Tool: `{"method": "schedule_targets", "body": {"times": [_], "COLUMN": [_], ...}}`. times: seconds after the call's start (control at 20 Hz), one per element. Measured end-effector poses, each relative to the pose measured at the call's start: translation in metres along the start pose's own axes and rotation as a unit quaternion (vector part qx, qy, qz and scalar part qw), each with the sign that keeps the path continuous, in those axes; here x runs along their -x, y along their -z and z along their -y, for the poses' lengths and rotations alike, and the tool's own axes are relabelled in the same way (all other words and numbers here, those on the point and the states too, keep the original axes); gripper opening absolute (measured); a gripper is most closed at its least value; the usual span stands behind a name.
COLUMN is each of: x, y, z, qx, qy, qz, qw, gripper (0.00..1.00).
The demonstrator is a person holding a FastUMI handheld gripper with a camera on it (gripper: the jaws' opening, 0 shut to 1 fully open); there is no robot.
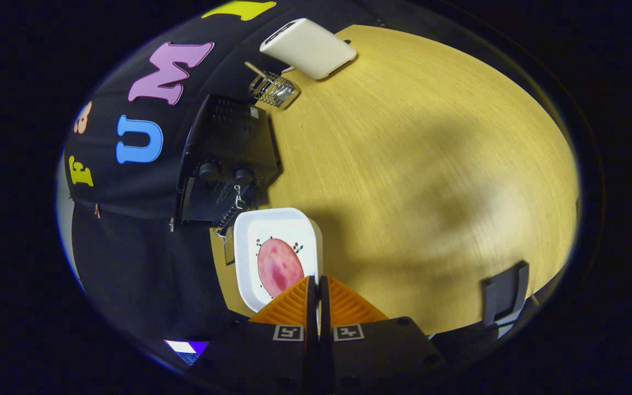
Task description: Open the toaster oven, put the food inside, and close the toaster oven door.
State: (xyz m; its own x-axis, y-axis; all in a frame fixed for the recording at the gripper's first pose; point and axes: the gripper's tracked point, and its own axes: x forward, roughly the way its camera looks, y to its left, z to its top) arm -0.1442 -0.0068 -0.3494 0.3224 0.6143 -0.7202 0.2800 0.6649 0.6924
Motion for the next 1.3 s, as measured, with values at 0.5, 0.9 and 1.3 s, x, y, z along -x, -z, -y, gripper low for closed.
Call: {"method": "schedule_targets", "body": {"times": [0.5,0.9,1.3], "x": [-0.063,-0.126,-0.179], "y": [0.038,0.024,-0.011], "z": [-0.113,-0.181,-0.214], "qx": [-0.132,-0.286,-0.372], "qy": [-0.018,-0.013,0.016], "qz": [0.055,0.145,0.212], "qw": [0.990,0.947,0.904], "gripper": [0.05,0.05,0.05]}}
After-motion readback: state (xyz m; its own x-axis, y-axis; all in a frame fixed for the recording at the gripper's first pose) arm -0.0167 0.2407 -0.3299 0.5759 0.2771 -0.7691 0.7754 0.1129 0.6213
